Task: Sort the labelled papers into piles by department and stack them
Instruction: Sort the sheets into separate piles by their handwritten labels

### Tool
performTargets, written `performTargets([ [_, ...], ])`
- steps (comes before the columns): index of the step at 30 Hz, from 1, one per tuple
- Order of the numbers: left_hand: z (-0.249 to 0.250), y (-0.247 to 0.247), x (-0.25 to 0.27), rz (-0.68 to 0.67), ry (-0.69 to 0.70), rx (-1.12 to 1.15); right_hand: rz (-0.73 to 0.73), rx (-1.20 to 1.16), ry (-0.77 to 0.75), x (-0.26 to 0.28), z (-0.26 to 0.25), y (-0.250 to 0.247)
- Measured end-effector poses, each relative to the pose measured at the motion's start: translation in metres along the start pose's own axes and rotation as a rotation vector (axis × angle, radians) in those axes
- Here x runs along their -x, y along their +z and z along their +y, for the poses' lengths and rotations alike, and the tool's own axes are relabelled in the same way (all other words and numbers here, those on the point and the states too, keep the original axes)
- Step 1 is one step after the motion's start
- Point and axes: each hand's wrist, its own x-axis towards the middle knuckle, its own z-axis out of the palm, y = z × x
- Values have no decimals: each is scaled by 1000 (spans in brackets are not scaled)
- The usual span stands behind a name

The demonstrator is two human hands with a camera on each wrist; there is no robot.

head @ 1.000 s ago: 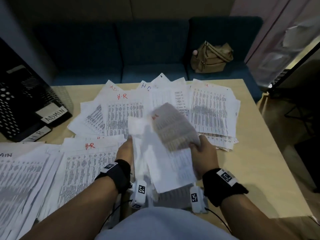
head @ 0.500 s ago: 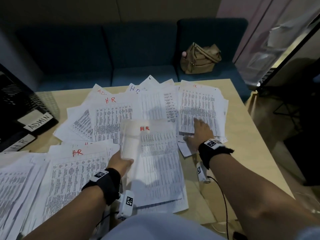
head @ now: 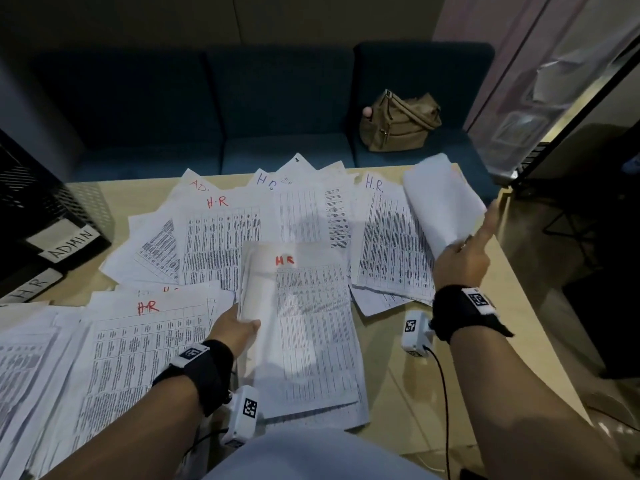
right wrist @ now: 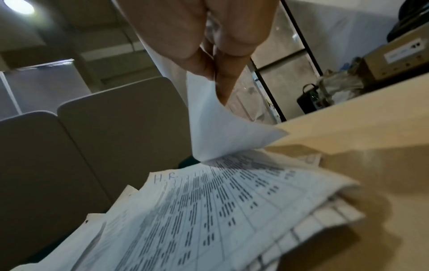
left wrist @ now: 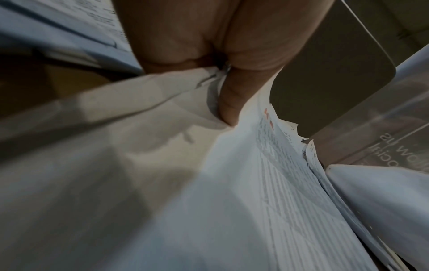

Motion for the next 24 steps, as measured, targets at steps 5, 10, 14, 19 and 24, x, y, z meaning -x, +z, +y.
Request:
performTargets([
  [5, -2, -1, -3, -7, -34, 2, -189, 103, -364, -1, 10, 15],
  [10, -7, -3, -9, -27, -43, 5, -703, 485, -447, 24, 13, 50],
  [14, -7, -3, -7, -36, -39, 19, -850, 661, -449, 38, 24, 65],
  [19, -7, 0, -8, -19, -21, 7, -749, 537, -293, 30, 14, 62],
  [24, -7, 0, -8, -19, 12, -3, -318, 112, -18, 12, 9, 30],
])
